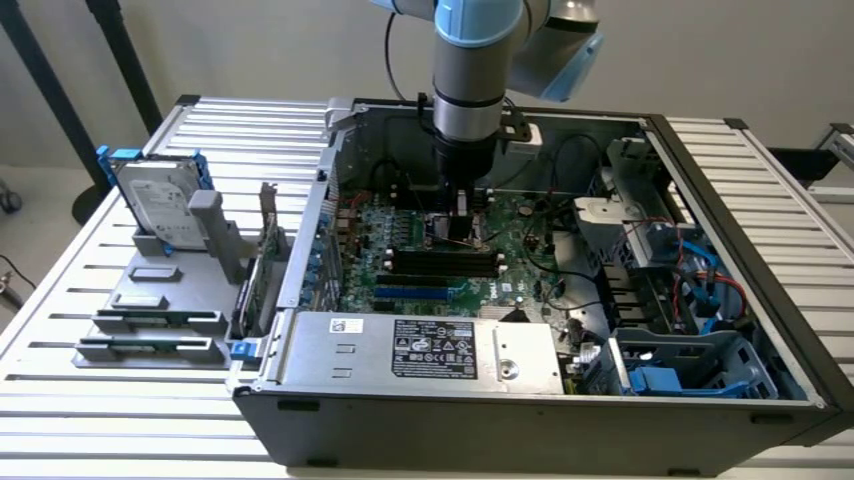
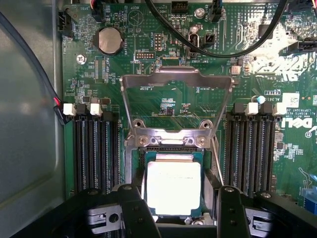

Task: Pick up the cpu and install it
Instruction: 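Place the cpu into insertion slot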

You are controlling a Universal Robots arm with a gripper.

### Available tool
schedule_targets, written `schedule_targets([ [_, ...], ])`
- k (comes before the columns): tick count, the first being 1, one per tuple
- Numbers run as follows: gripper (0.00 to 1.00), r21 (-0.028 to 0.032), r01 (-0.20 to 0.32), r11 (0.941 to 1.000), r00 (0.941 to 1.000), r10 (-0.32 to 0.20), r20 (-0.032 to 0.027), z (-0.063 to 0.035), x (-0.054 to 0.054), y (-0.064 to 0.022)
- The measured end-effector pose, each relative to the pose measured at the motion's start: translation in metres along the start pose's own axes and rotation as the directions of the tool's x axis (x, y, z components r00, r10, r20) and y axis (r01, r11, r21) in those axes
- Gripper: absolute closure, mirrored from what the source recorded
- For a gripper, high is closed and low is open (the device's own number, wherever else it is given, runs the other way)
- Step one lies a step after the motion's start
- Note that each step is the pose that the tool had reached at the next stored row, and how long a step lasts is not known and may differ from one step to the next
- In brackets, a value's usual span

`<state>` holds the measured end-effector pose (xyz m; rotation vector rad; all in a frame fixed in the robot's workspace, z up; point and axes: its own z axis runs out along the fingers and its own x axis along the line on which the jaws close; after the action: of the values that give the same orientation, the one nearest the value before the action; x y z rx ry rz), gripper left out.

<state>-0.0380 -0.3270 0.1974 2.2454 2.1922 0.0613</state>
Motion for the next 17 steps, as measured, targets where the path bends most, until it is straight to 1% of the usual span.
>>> schedule_targets([
  [6,0.44,0.0,0.0,1.0,1.0,0.0,-0.0005,0.0,-0.0003,0.0],
  [7,0.38,0.0,0.0,1.0,1.0,0.0,-0.0005,0.0,-0.0003,0.0],
  [12,0.38,0.0001,0.0,1.0,1.0,0.0,-0.0005,0.0,-0.0003,0.0],
  [14,0.38,0.0001,0.0,1.0,1.0,0.0,-0.0053,0.0004,0.0002,0.0],
  [17,0.38,0.0002,0.0,1.0,1.0,0.0,-0.0056,0.0004,0.0008,0.0],
])
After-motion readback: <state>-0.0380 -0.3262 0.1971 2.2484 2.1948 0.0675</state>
